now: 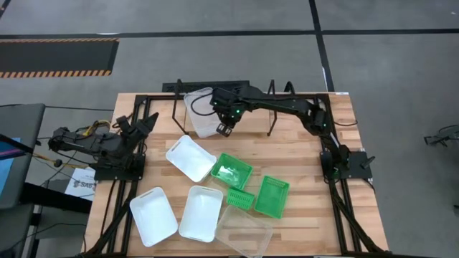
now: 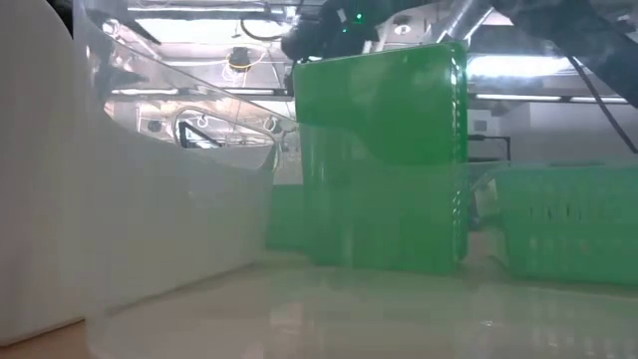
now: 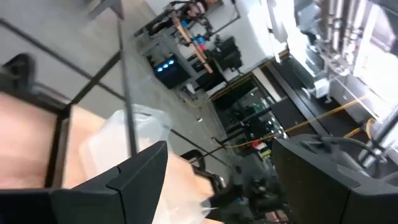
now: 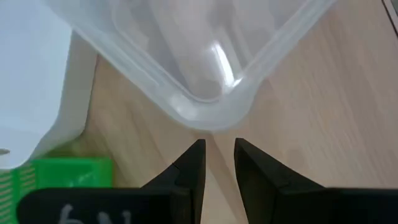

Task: Stack baskets on shelf by color
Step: Adjust the transparent bins on the shelf

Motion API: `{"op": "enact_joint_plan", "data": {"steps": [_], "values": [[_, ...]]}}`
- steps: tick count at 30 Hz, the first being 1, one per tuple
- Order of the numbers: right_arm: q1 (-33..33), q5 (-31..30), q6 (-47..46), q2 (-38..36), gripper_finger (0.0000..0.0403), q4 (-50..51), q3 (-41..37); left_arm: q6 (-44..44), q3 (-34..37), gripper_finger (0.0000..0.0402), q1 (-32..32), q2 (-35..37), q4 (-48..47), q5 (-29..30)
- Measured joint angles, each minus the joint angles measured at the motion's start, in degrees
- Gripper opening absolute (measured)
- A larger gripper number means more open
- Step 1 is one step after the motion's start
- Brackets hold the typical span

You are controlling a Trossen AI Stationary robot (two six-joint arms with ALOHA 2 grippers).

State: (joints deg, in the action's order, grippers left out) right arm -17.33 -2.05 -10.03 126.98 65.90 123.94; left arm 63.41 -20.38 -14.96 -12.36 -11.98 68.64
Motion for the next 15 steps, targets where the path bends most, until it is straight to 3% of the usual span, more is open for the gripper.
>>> {"op": "enact_joint_plan", "data": {"steps": [9, 15], "values": [[-0.06, 3.65, -0.06, -0.37, 0.0107, -9.37, 0.04, 8.86, 0.0, 0.0279, 3.11, -0.02, -10.66, 3.19], [-0.1, 7.17, -0.48, -0.2, 0.0107, -14.76, 0.04, 10.17, 0.0, 0.0279, 7.66, -1.17, -11.57, -1.25]]}}
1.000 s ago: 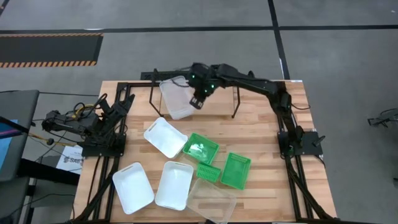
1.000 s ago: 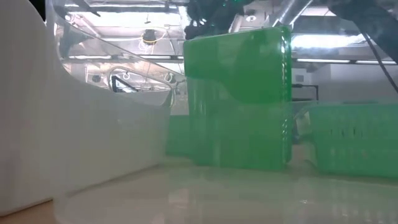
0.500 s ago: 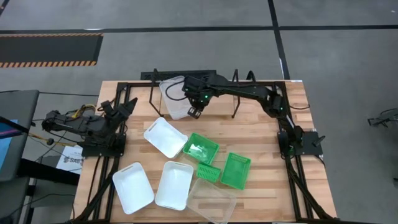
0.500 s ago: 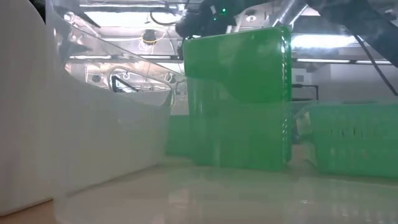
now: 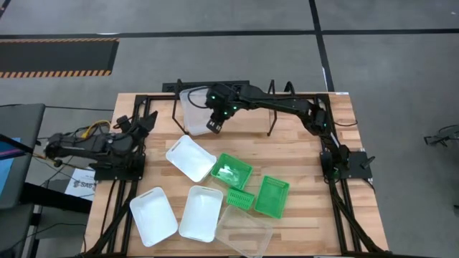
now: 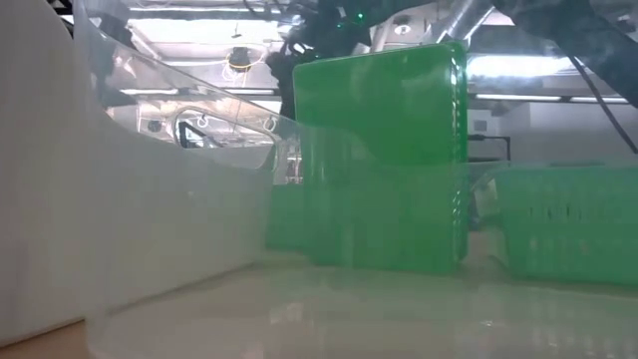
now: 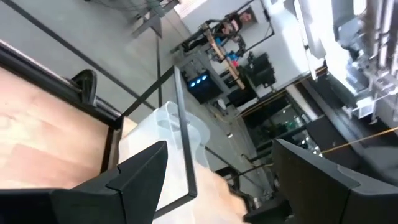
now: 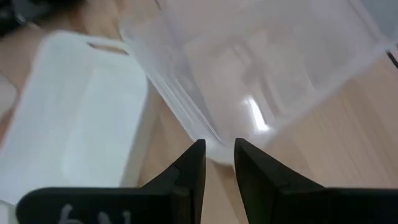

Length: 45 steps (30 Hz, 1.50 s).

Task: Stack baskets on shelf by color
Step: Adjust the transparent bins on the shelf

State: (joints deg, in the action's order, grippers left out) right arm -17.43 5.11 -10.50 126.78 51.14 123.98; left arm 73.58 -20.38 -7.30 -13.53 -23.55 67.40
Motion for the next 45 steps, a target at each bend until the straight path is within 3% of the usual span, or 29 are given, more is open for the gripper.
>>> {"op": "enact_joint_plan", "data": {"steps": [8, 15, 29, 37, 45], "values": [[0.0, 5.27, 2.44, -0.07, 0.0107, -7.69, 0.0, 2.79, 0.0, 0.0279, 4.84, -4.68, 0.57, -6.24], [0.98, 11.22, 10.36, -0.09, 0.0107, -7.46, 0.0, 4.46, 0.0, 0.0279, 8.36, -9.79, 0.88, -13.15], [0.8, 9.78, 22.6, -0.02, 0.0107, -7.93, -0.4, 8.16, 0.0, 0.0279, 16.07, -15.67, 2.23, -21.63], [2.62, 8.69, 26.03, 0.13, 0.0107, -11.28, -5.27, 2.45, 0.0, 0.0279, 18.67, -20.27, 11.4, -24.96], [2.98, 8.13, 28.34, 1.1, 0.0107, -13.29, -5.4, 0.97, 0.0, 0.0279, 19.86, -24.48, 16.38, -30.22]]}}
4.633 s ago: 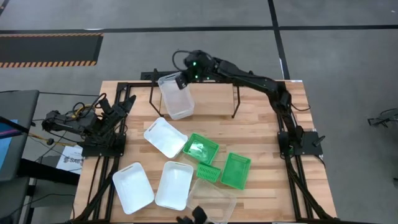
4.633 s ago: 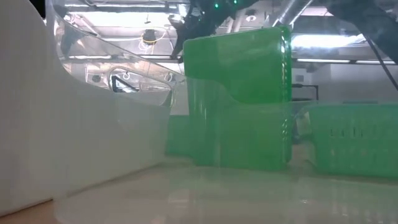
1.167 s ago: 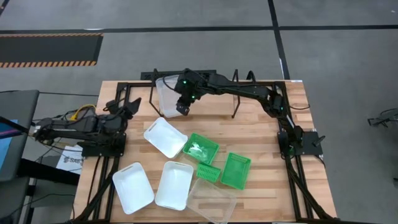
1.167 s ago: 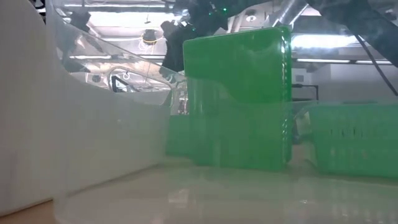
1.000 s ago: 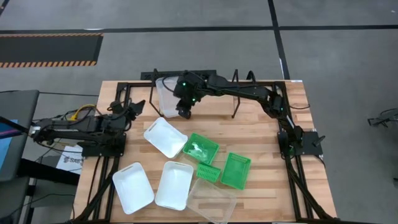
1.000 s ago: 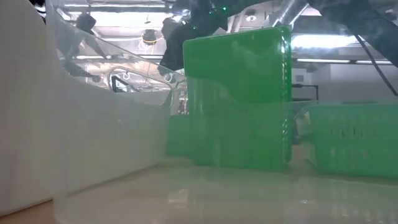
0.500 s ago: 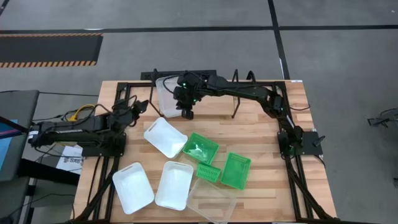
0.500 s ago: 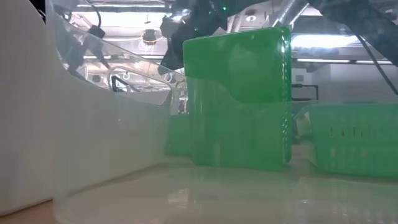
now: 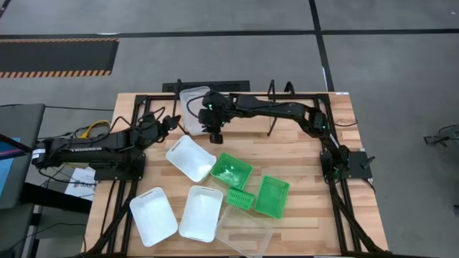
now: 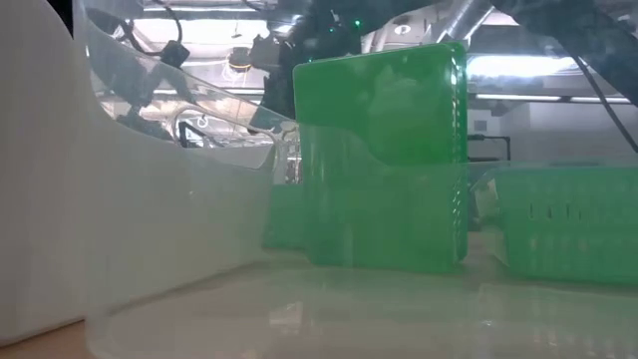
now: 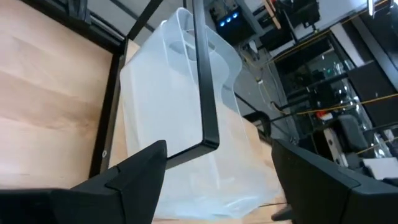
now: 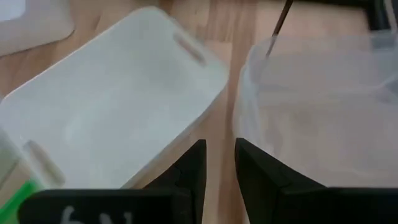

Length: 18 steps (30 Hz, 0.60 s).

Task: Stack baskets on shelf by color
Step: Adjust the transparent bins on the shelf

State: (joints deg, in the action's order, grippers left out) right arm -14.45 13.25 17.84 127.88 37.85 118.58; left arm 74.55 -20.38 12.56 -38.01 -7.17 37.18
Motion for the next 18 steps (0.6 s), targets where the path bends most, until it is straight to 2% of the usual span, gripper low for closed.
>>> {"op": "enact_joint_plan", "data": {"steps": [6, 8, 14, 18], "values": [[0.34, -0.64, -0.08, 3.03, 0.0107, -2.87, 0.06, 0.01, -0.03, 0.0279, 0.0, -1.0, 1.59, -0.29], [0.37, -2.81, -0.65, 3.31, 0.0107, -1.66, -0.17, 0.02, -0.04, 0.0279, -0.01, -1.14, 2.09, -0.67], [0.34, -6.99, -2.38, 3.8, 0.0107, -7.77, -0.12, -0.18, -0.03, 0.0279, -0.02, -1.64, 2.4, -0.83], [0.28, -7.31, -2.79, 3.8, 0.0107, -8.57, -0.08, -0.23, -0.02, 0.0279, -0.02, -1.84, 3.26, -0.89]]}}
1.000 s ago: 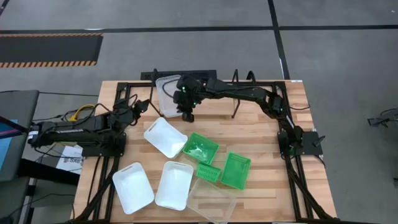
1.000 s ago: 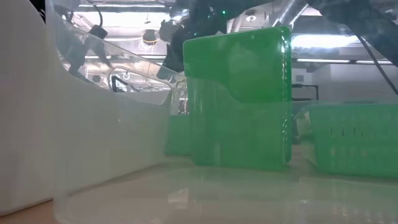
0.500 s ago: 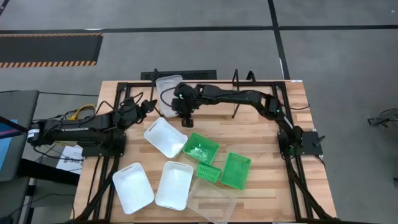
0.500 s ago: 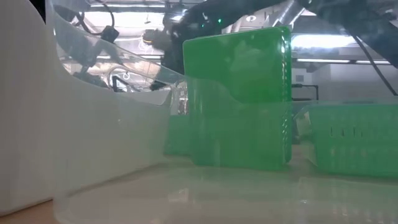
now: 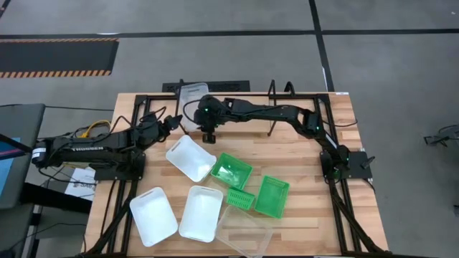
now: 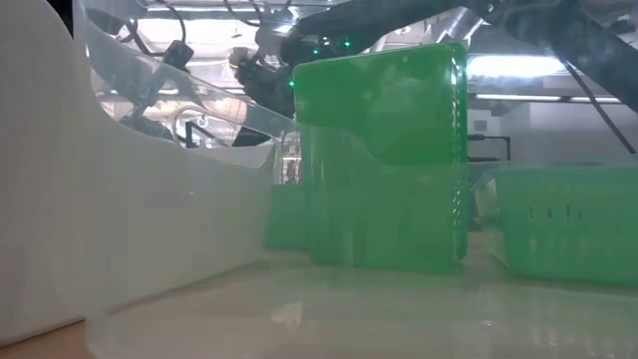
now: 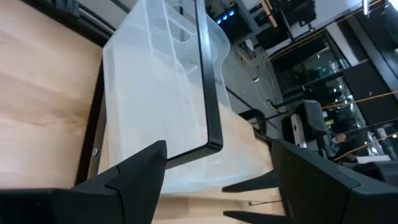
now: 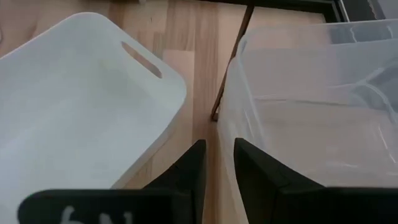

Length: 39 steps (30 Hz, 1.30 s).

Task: Stack baskets on shelf by color
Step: Adjust the transparent bins on the shelf

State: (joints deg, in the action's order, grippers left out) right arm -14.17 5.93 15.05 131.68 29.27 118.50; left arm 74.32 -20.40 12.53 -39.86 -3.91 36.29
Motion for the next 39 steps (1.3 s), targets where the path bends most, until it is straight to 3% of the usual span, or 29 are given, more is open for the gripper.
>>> {"op": "enact_joint_plan", "data": {"steps": [6, 11, 16, 22, 27, 39], "values": [[0.28, 0.0, -0.02, -0.68, 0.0107, 3.82, -0.03, -0.39, 0.0, 0.0279, 0.0, 0.0, 0.6, 0.0], [-0.23, -0.17, -1.48, -7.26, 0.0107, 5.11, 0.08, -0.76, 0.0, 0.0279, 0.0, 0.0, 0.58, -0.09], [-3.82, -9.27, -1.54, -8.78, 0.0107, -0.5, 0.08, -1.07, 0.0, 0.0279, 0.0, 0.0, 0.62, -0.04], [-8.85, -7.12, -3.64, -6.13, 0.0107, -2.64, 0.16, -1.05, 0.0, 0.0279, 0.0, 0.0, 0.65, -0.02], [-9.29, -4.16, -3.25, -2.91, 0.0107, -2.57, -0.09, -1.05, 0.0, 0.0279, 0.0, 0.0, 0.84, 0.15], [-10.08, -6.05, -2.96, -2.93, 0.0107, -0.7, 0.0, -0.99, 0.0, 0.0279, 0.0, -0.01, 0.86, 0.57]]}}
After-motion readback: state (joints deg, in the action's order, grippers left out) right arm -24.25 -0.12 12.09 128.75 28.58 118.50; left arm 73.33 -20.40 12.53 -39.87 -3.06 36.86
